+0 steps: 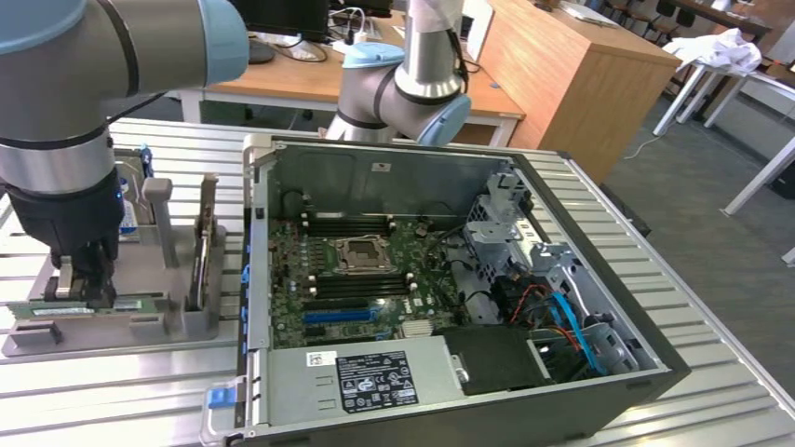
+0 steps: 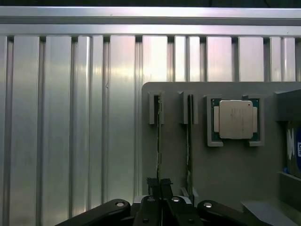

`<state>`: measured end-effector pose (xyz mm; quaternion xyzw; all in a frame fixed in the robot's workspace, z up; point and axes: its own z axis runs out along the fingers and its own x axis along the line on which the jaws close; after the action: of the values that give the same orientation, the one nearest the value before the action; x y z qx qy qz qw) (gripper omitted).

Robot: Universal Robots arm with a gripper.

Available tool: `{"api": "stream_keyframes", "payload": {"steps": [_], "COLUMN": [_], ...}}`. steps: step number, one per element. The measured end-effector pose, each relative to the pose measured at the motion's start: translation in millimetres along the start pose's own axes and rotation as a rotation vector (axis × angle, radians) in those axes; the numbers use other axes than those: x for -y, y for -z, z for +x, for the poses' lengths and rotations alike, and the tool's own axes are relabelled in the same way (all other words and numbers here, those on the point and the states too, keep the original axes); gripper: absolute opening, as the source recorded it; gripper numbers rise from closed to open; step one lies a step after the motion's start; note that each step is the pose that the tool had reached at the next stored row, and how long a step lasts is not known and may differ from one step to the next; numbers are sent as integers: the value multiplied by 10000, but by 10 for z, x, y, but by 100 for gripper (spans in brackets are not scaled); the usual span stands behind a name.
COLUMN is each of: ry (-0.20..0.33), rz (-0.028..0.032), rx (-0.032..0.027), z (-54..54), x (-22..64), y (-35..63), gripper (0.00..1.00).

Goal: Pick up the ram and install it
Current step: 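Pick up the ram and move it above insertion slot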

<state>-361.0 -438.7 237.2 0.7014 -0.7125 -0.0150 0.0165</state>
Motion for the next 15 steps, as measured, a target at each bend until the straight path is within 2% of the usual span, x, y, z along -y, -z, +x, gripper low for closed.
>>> {"api": "stream_keyframes", "payload": {"steps": [6,15], "ry": [-1,-1], "rz": [0,0], "rx": [-3,-6], "z": [0,0], "x": [-6,-12], "y": [130,274], "gripper": [12,12]}}
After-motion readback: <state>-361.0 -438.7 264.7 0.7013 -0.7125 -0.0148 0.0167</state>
